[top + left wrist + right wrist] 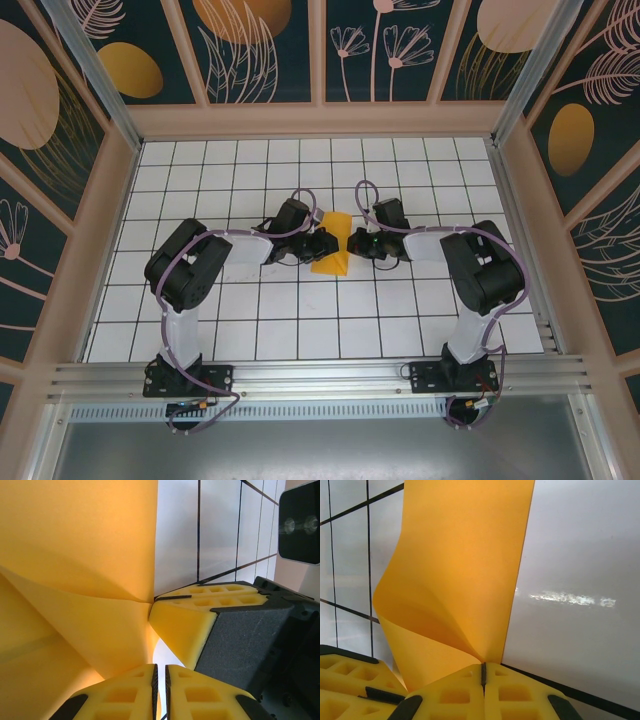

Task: Fold a paper plane with a square sheet of paper (pick it up from the middle)
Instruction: Fold the triangle a second time at the center of the table.

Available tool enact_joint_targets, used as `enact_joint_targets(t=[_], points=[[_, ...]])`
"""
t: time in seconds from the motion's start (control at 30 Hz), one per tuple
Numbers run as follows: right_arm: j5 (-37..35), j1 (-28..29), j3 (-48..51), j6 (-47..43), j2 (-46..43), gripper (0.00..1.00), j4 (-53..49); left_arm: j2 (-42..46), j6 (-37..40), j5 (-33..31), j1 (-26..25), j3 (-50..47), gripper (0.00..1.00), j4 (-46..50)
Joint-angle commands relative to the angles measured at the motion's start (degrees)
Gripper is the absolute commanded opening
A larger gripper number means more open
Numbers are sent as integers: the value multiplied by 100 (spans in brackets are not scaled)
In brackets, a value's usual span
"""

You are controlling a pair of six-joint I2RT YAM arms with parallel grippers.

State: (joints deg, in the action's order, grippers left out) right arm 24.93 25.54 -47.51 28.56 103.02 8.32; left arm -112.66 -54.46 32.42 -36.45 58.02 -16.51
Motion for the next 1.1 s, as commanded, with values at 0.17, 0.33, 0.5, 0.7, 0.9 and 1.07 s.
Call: enact_joint_targets(t=[0.17,0.33,0.5,0.7,0.9,1.07], points=[[58,-31,-105,-199,133,7,38,-71,159,55,-29,210,17,-111],[21,-32,-168,-219,184,6,31,-164,202,-7,-38,306,17,-6],[11,-30,-206,-249,177,6,54,-264,238,-108,-30,359,16,128],[12,-32,-224,-271,163,5,87,-314,290,-252,-35,369,15,272],[12,-30,-215,-315,152,4,142,-327,285,-281,-27,359,14,291],[64,-32,-242,-339,180,4,178,-290,293,-264,-31,350,15,265]])
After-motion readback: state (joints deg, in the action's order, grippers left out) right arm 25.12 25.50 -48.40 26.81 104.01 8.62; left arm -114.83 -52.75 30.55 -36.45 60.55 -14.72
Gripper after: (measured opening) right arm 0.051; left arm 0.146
